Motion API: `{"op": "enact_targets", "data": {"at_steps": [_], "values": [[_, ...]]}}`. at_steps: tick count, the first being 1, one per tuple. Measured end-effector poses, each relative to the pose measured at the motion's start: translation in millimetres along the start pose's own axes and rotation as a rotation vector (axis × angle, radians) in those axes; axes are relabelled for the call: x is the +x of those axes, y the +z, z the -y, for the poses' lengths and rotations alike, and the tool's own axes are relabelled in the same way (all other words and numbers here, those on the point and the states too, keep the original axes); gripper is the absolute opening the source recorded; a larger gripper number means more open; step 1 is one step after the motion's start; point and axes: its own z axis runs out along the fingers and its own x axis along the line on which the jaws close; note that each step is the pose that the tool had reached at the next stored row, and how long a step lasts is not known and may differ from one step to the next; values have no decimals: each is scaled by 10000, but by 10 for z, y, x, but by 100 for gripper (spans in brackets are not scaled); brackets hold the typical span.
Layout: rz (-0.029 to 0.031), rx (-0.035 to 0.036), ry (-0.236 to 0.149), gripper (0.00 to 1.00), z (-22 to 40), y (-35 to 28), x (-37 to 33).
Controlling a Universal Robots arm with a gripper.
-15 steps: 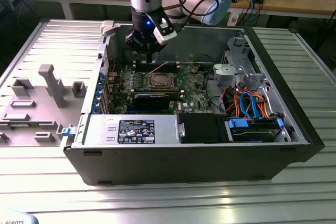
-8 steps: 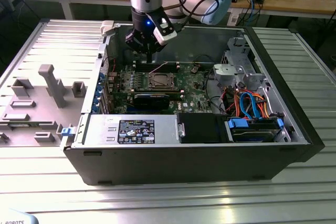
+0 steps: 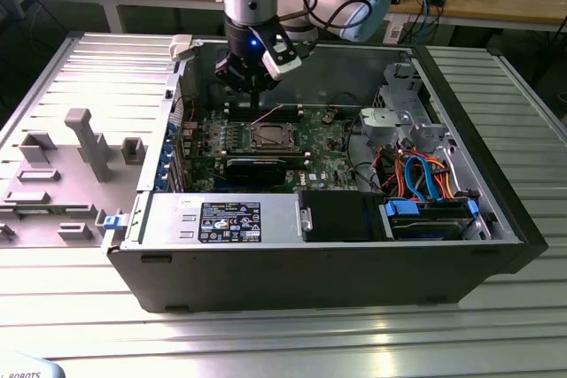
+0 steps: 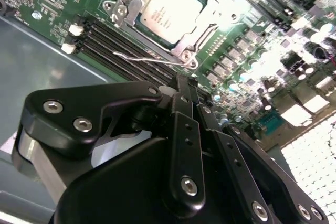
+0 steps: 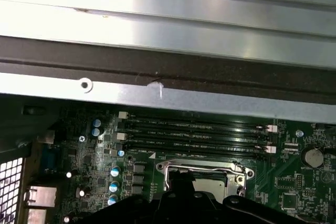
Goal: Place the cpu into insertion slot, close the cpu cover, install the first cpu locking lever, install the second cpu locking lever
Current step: 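Install the first cpu locking lever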
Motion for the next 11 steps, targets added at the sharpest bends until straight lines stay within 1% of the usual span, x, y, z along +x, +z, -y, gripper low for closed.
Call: {"op": "enact_targets", "data": {"at_steps": [1,4,5,8,11], "values": [[11,-52,69,11,1,6,-16],[21,-48,172,11,6,26,-79],[22,-45,214,11,10,44,-107],[26,-43,256,11,10,79,-158],[28,-44,255,11,-11,130,-167]]}}
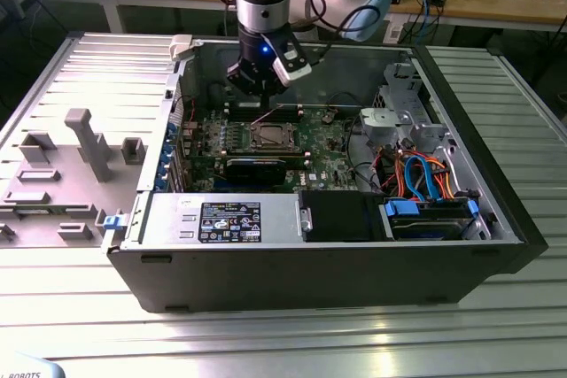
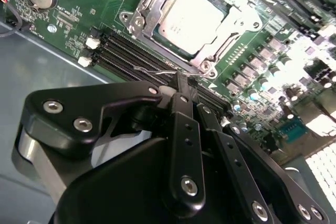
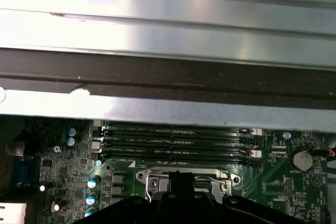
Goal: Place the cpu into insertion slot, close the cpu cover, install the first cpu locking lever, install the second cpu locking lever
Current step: 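Install the first cpu locking lever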
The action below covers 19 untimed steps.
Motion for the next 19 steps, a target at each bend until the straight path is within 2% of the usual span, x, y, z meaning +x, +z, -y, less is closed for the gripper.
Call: {"op": "enact_targets", "data": {"at_steps": [6,11,19], "values": [[-2,1,-1,11,-30,63,-26],[-2,0,0,11,-55,79,-48],[-3,9,-1,11,-86,123,-121]]}}
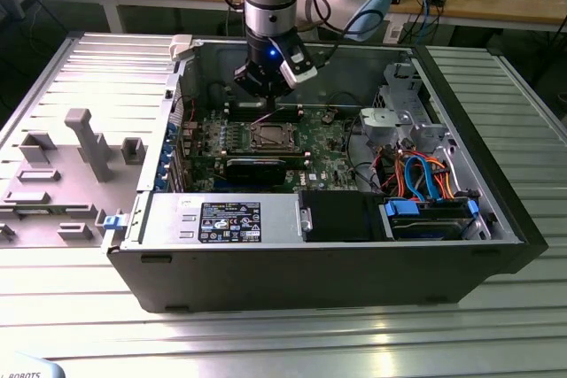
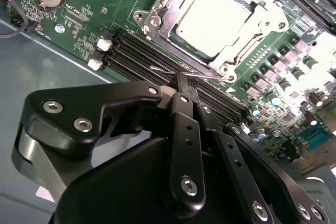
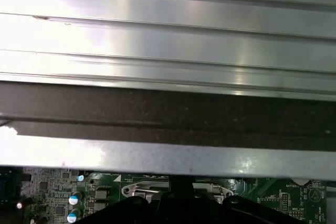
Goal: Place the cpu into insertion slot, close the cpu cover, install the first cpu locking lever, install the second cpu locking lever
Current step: 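Install the first cpu locking lever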
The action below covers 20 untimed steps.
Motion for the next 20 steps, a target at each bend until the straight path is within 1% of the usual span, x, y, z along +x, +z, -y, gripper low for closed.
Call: {"op": "enact_targets", "data": {"at_steps": [1,6,9,12,13,14,18,20], "values": [[0,2,1,11,1,8,-12],[1,2,14,11,20,7,-12],[1,3,15,11,22,11,-16],[2,1,15,11,22,23,-48],[1,2,15,11,24,34,-69],[1,2,15,11,28,69,-99],[1,3,14,11,34,131,-137],[1,2,15,11,38,172,-153]]}}
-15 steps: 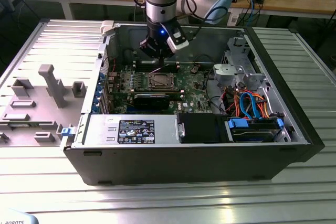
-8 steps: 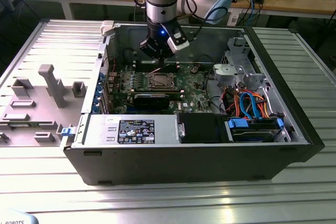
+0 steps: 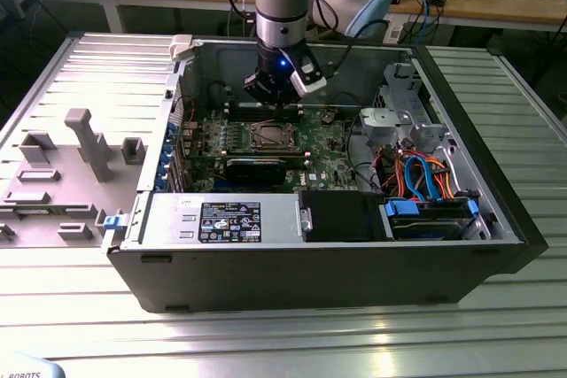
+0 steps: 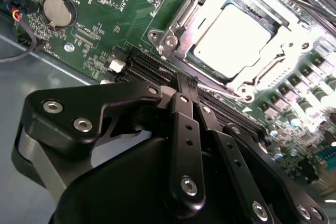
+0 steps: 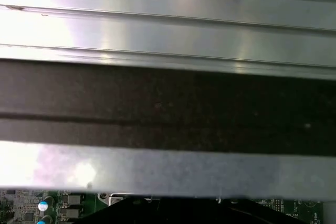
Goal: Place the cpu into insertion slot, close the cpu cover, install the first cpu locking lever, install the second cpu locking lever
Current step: 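Install the first cpu locking lever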
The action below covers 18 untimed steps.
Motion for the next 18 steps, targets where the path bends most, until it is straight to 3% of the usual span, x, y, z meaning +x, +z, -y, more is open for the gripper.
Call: {"op": "enact_targets", "data": {"at_steps": [8,14,18], "values": [[-2,2,3,11,8,80,-12],[2,-1,3,11,5,50,-16],[-2,35,3,11,8,76,-28]]}}
